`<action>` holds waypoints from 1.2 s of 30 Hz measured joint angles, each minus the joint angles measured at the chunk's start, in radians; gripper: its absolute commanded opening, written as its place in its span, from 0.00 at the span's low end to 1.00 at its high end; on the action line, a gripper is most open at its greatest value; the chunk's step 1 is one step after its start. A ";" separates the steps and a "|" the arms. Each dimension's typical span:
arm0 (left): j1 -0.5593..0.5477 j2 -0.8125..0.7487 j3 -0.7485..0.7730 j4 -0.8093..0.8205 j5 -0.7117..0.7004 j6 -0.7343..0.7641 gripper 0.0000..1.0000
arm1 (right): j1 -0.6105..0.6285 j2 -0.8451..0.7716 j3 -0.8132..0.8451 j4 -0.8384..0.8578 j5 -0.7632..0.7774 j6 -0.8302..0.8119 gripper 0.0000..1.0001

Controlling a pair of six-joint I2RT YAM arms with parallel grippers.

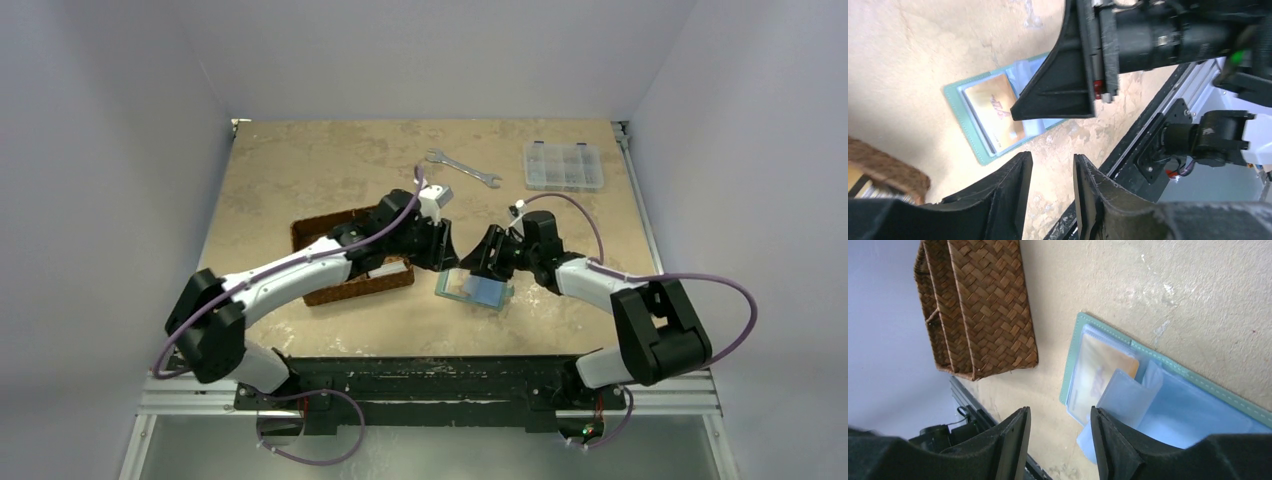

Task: Put the credit cards into the card holder
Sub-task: Insert the credit card into the card holder.

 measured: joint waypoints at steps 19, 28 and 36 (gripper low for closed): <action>0.117 -0.249 0.002 -0.212 -0.183 0.033 0.76 | 0.025 -0.324 0.035 -0.439 0.365 -0.136 0.82; 0.294 -0.230 0.013 -0.245 -0.151 0.073 0.89 | 0.056 -0.222 0.272 -0.403 0.143 -0.333 0.86; 0.294 -0.138 0.056 -0.364 -0.143 0.231 0.73 | 0.057 -0.232 0.527 -0.486 0.203 -0.430 0.85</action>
